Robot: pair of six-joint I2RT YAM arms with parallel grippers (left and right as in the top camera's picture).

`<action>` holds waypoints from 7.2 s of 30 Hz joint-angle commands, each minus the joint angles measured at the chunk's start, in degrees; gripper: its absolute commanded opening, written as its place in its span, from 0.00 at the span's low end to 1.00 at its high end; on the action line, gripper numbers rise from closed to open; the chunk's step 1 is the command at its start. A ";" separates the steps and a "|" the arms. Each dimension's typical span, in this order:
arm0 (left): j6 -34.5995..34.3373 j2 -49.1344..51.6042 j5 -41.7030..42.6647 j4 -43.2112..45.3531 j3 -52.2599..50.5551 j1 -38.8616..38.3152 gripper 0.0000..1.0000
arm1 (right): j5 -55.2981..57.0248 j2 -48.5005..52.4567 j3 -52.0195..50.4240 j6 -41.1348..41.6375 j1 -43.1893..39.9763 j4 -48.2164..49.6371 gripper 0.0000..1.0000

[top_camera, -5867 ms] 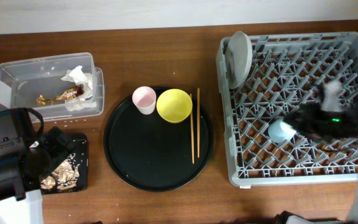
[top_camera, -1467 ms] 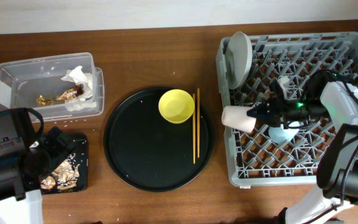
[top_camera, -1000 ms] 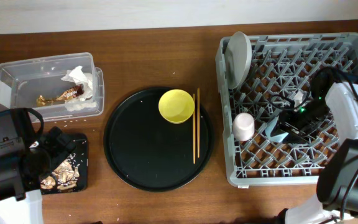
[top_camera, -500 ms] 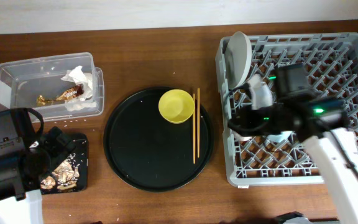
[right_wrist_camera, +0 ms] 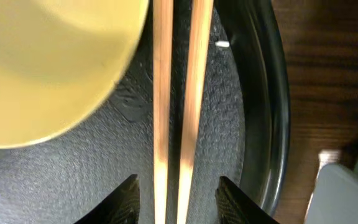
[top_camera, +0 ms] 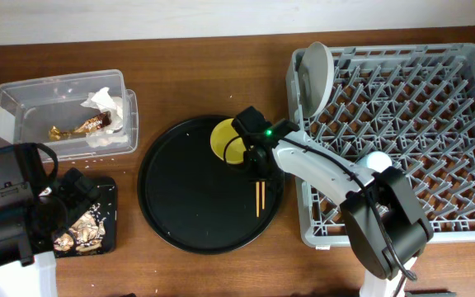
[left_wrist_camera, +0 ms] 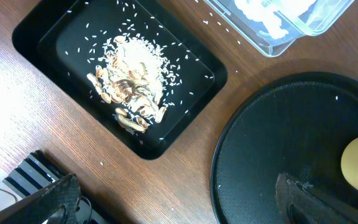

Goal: Sort waste into correct bins and load items into the dishwasher rack

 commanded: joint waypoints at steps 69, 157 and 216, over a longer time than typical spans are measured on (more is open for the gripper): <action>-0.28 -0.31 0.13 0.07 0.90 0.26 0.99 | 9.66 -1.99 -9.25 4.90 1.68 10.99 0.26; -0.28 -0.31 0.13 0.07 0.90 0.26 0.99 | -15.65 -23.52 -6.73 -34.91 -37.27 1.66 0.35; -0.28 -0.31 0.13 0.02 0.87 0.24 0.99 | -19.04 -22.32 -6.01 -32.35 -36.83 -2.67 0.49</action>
